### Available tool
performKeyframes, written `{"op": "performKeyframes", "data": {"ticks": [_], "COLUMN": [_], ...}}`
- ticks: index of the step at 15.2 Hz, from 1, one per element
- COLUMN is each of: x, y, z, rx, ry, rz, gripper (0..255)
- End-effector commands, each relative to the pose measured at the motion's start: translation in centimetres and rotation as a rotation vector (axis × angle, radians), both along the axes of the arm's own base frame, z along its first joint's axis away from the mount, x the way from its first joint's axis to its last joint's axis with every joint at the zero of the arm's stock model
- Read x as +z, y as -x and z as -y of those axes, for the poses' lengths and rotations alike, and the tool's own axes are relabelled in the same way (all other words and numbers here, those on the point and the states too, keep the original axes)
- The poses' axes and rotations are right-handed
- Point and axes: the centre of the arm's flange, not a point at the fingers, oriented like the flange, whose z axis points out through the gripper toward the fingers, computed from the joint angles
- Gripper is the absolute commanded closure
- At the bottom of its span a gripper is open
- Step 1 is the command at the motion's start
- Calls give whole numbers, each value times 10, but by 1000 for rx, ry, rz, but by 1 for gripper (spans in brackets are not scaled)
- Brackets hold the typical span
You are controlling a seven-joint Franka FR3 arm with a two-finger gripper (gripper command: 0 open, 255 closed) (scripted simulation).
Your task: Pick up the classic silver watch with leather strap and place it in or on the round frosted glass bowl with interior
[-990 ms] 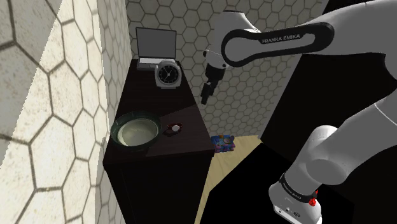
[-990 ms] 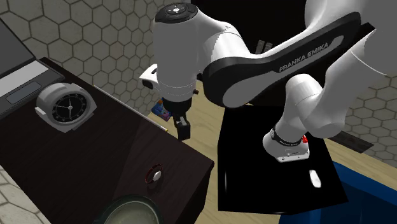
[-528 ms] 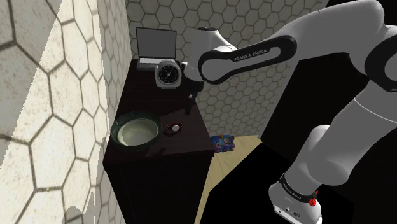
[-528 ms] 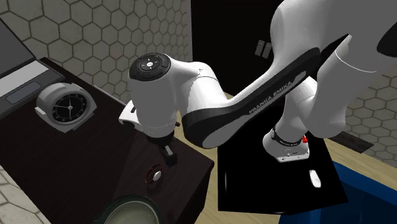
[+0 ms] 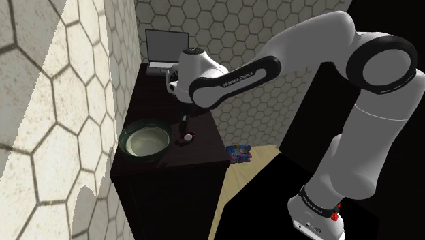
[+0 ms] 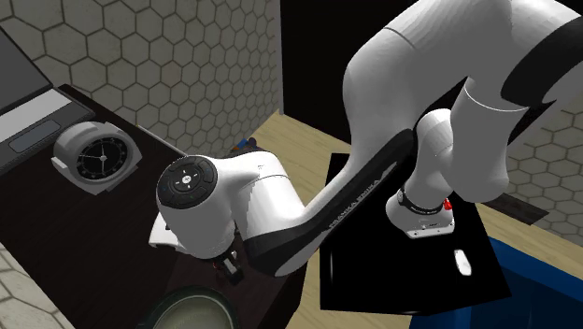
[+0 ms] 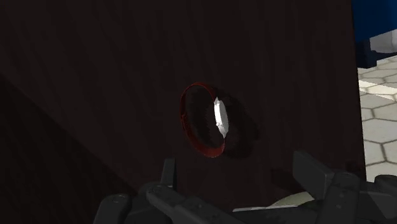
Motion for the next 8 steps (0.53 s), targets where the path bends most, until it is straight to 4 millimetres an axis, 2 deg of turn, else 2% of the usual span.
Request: {"op": "performKeyframes", "data": {"ticks": [1,7,8], "x": [-11,-45,-45], "y": [-2,-7,-7], "z": [-5,-5,-5], "rx": [16,16,16], "ry": [3,3,3], "rz": [2,2,2], "gripper": [0,0,0]}}
